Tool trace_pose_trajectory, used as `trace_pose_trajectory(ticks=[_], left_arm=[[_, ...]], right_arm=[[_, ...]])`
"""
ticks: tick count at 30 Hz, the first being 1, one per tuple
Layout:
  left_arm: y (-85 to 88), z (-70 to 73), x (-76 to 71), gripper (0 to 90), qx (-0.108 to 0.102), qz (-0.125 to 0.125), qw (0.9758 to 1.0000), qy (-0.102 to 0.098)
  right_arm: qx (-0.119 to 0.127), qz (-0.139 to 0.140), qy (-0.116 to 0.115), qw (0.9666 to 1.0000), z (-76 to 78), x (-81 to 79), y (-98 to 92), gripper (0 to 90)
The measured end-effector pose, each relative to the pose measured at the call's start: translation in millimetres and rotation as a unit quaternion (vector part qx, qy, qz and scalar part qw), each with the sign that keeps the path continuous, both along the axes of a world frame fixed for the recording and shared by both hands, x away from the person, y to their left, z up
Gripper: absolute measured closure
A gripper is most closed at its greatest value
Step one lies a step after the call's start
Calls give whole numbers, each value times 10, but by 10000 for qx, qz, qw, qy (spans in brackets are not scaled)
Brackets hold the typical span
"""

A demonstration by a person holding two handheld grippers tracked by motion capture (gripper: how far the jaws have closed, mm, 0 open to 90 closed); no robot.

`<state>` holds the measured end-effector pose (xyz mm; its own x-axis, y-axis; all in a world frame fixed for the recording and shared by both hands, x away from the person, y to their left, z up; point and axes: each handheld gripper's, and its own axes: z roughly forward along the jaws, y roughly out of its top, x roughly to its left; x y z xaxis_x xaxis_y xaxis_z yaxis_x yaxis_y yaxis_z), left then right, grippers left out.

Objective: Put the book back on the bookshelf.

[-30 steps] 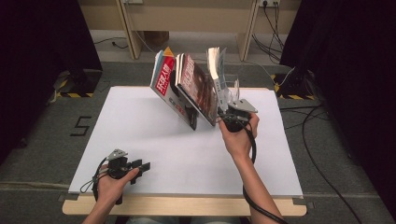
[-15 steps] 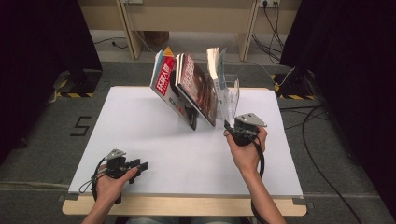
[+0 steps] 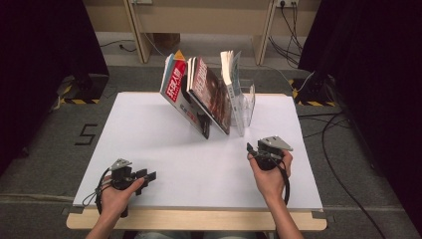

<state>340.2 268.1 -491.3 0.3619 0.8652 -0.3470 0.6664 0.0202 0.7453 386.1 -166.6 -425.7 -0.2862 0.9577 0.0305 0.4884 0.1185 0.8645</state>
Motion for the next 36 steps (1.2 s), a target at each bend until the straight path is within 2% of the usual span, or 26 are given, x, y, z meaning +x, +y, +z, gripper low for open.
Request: trace_pose_trajectory(ticks=[5, 25, 36], left_arm=[[9, -2, 2, 511, 2, 12, 10000, -2], [58, -30, 18, 505, 7, 125, 9999, 7], [86, -78, 28, 494, 16, 189, 9998, -13]], right_arm=[[9, -32, 98, 9999, -91, -55, -42, 574], [-7, -137, 255, 9996, -369, -220, -191, 563], [157, -224, 278, 9992, -532, -255, -248, 547]])
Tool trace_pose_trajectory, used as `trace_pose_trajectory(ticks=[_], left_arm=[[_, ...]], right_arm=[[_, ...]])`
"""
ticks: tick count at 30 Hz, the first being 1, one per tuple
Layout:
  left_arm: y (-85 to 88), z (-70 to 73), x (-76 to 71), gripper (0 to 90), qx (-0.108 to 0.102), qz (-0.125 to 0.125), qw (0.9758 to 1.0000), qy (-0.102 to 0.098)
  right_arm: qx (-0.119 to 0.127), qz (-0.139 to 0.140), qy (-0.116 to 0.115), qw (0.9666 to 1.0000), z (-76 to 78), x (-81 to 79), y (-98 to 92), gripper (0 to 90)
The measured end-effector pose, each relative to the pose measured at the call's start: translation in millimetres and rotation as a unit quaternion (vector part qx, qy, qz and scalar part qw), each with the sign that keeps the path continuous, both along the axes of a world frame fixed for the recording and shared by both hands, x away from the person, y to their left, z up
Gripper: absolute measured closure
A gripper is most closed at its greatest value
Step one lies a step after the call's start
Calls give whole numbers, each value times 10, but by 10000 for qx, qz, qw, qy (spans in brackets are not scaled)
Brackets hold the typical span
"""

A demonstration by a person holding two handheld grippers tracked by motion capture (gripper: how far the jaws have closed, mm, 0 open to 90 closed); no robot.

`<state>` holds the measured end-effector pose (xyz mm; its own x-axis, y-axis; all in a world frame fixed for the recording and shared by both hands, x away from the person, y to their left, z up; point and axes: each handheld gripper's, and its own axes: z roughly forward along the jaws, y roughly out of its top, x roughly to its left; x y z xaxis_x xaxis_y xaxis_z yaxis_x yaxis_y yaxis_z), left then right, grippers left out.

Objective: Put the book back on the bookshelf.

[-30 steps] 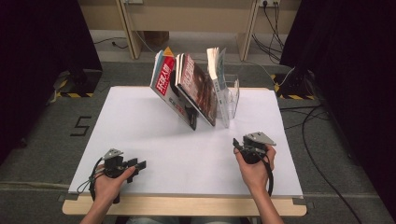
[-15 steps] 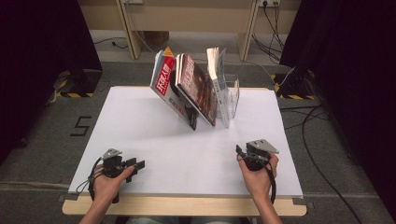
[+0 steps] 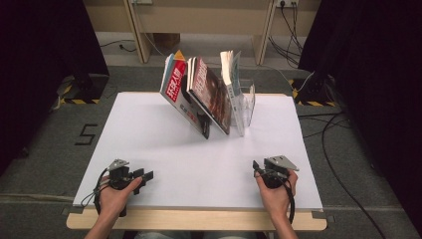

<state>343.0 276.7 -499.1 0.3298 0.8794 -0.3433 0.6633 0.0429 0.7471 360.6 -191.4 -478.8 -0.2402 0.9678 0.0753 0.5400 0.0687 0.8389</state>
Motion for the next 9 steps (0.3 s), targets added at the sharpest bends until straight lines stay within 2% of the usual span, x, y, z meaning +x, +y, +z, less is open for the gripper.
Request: trace_pose_trajectory(ticks=[4, 9], left_arm=[[13, -17, 10, 476, 1, 18, 10000, -44], [25, -39, 26, 445, 2, 68, 10000, -67]], right_arm=[[97, -27, 15, 9999, -18, -19, -25, 537], [56, -6, 56, 10000, -57, -16, -7, 532]])
